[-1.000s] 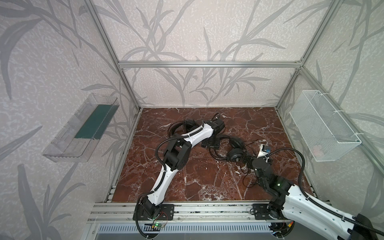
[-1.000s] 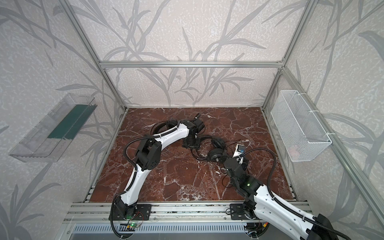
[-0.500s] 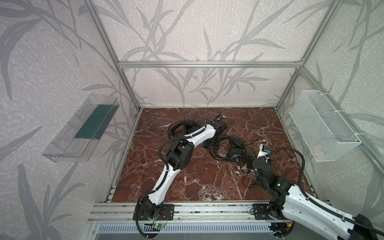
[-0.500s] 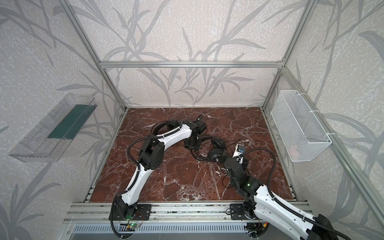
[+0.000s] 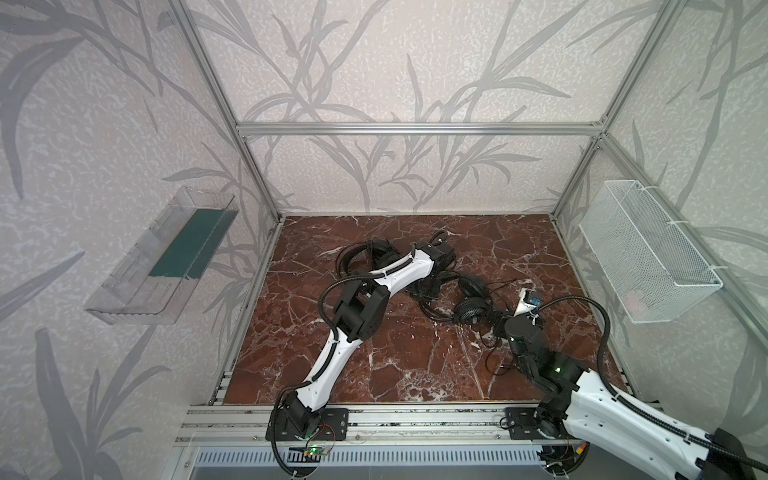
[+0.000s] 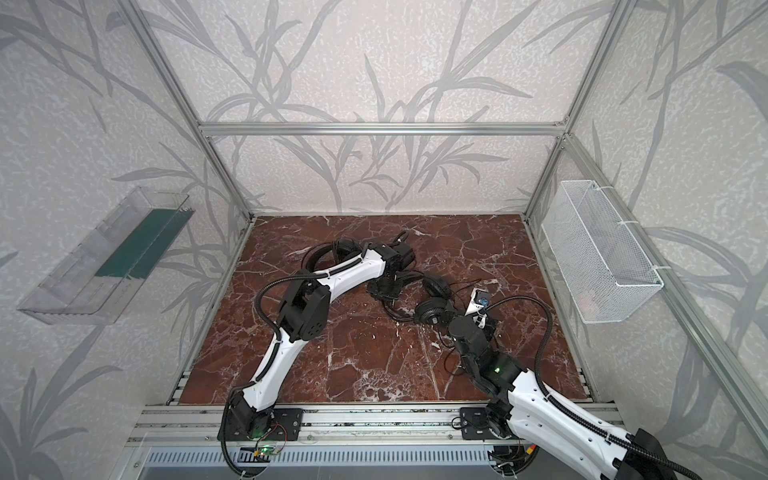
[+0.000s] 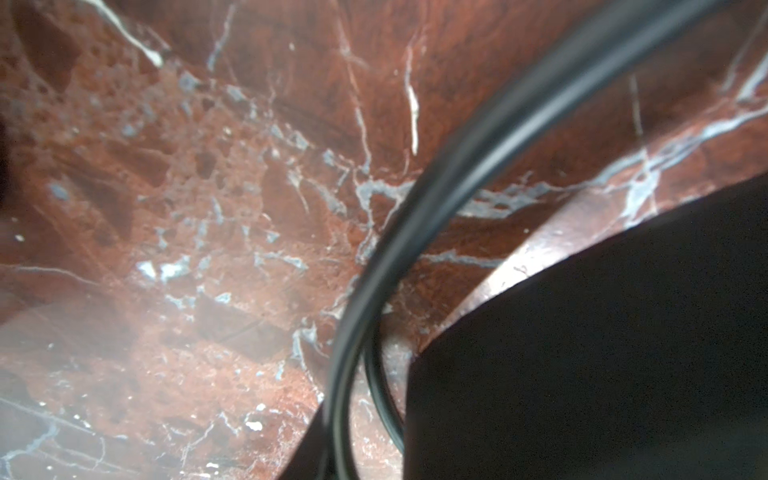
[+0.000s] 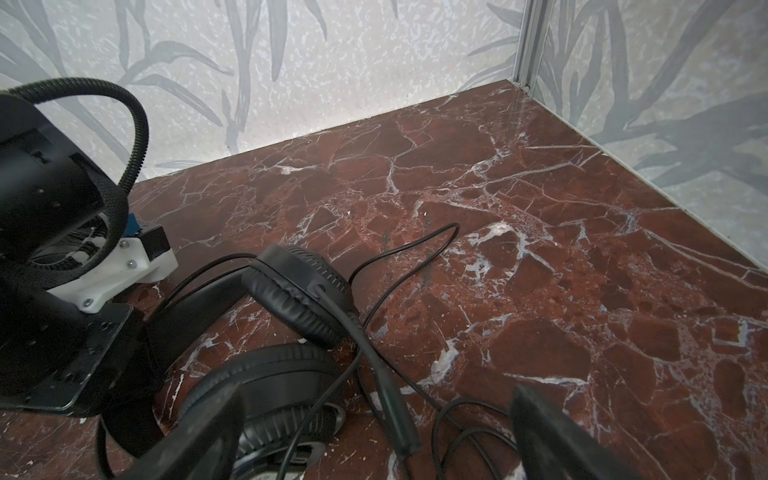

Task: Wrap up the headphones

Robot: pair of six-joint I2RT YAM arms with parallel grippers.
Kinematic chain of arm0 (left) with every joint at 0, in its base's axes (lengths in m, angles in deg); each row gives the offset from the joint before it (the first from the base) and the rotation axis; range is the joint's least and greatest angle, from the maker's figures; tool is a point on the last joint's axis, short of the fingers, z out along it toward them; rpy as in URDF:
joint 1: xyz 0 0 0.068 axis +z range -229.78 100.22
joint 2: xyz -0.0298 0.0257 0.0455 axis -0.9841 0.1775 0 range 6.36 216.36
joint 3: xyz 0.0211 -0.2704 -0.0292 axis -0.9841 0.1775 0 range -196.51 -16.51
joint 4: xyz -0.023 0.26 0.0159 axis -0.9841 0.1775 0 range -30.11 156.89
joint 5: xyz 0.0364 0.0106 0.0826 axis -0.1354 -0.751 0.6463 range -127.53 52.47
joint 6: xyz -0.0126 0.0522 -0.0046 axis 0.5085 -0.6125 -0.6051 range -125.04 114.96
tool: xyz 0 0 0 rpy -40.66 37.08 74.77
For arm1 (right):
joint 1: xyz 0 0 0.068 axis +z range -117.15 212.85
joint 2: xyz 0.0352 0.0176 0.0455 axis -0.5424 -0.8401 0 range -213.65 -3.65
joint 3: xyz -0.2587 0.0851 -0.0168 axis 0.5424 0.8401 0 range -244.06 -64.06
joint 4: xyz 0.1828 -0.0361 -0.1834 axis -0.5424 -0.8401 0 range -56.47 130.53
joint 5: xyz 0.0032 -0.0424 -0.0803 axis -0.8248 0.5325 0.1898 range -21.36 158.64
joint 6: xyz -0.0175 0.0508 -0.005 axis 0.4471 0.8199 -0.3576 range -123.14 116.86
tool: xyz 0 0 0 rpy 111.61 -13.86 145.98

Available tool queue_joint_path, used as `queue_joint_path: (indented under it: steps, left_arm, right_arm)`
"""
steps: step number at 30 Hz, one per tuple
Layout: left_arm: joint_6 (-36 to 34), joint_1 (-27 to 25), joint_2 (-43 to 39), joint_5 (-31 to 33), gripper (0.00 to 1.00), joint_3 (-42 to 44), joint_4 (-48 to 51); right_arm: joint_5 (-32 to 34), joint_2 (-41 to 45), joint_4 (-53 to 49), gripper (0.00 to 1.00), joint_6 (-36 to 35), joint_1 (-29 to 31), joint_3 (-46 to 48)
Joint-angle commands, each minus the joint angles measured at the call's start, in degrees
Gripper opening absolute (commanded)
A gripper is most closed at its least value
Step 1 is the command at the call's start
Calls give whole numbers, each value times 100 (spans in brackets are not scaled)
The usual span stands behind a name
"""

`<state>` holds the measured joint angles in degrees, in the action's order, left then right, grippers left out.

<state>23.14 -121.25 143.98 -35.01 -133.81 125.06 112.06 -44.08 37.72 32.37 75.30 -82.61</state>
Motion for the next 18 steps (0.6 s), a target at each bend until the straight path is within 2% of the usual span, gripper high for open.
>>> queue_joint_path:
  steps: [1,10,18]
  left_arm:
    - [-105,7,434,286,22,155,367]
    - [-147,8,241,355,0,98,394]
    - [-81,-1,-482,165,0,-33,396]
  right_arm:
    - [77,70,46,99,18,-18,-141]
    - [73,86,33,99,18,-18,-132]
    - [75,103,43,99,0,-18,-132]
